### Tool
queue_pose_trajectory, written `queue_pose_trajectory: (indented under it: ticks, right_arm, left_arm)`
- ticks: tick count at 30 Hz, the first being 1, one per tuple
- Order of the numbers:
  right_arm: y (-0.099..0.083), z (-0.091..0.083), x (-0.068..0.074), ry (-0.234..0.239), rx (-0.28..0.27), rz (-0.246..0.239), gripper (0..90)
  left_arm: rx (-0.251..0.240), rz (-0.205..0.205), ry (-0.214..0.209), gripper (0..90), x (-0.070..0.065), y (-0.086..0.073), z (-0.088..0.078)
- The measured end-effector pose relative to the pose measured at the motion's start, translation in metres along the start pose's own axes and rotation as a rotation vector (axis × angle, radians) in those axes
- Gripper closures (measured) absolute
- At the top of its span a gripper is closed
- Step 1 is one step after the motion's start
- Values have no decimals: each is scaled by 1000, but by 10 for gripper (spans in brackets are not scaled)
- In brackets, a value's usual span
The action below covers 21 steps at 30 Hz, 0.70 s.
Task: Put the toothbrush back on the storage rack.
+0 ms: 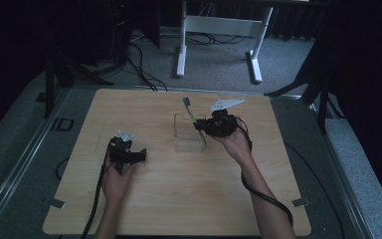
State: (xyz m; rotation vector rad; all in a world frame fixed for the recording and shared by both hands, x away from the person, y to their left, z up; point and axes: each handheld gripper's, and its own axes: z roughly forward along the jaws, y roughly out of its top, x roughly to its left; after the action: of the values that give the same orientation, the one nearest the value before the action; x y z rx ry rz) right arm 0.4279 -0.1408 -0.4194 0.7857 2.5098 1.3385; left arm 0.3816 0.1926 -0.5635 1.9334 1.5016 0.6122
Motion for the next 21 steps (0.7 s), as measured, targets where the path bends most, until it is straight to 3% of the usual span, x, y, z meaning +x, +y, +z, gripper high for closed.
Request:
queue_pose_trajectory:
  ticks: [21]
  right_arm:
    - [3, 4, -1, 10, -39, 28, 793]
  left_arm:
    - [0, 0, 0, 127, 0, 0, 0]
